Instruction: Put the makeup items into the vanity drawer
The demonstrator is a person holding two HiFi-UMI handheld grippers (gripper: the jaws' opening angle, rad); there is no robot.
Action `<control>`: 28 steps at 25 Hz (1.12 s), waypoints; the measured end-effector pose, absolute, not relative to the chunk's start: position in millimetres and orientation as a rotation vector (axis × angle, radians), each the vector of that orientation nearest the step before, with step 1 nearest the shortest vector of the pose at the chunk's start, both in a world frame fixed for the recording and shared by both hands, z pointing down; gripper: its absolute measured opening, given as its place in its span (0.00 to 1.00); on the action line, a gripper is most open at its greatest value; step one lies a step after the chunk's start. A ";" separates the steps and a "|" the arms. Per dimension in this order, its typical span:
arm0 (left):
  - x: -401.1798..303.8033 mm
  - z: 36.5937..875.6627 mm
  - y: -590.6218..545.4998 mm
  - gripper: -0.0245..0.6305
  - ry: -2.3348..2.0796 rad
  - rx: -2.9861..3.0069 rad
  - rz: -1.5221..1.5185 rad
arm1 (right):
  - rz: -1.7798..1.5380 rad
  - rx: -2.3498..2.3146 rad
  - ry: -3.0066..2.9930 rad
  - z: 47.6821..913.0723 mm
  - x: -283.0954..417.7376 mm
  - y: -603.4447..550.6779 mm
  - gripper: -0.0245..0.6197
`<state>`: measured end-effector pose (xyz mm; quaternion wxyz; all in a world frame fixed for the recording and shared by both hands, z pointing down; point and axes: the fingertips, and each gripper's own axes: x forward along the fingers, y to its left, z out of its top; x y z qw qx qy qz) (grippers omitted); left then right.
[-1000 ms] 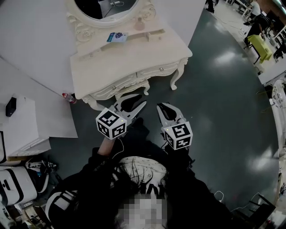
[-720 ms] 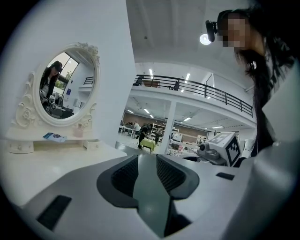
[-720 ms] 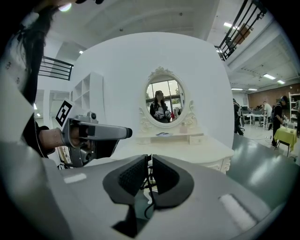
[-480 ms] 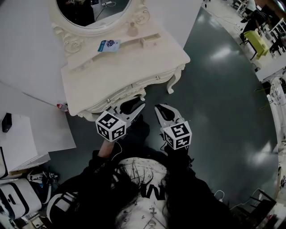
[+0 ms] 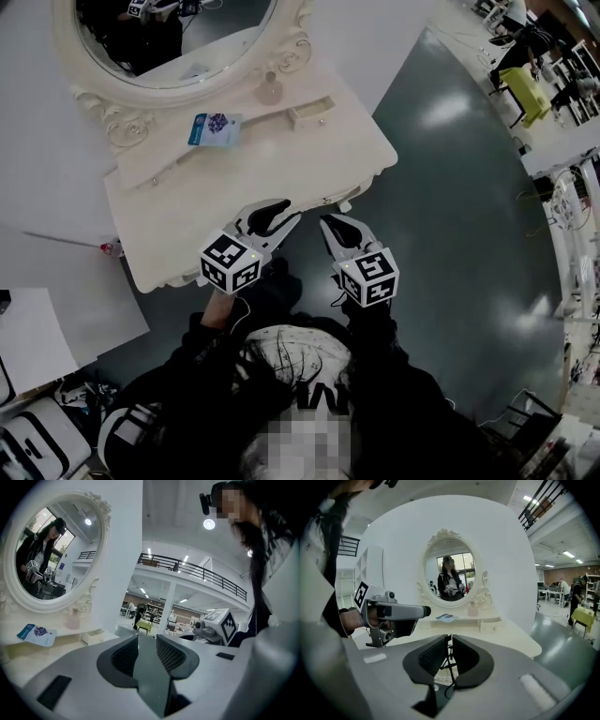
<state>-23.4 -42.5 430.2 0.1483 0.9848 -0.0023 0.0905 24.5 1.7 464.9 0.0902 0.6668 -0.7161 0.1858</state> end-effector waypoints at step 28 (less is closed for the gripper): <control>36.0 454.6 -188.5 0.22 -0.227 2.762 0.233 | 0.523 1.800 -2.138 484.4 111.4 -135.6 0.10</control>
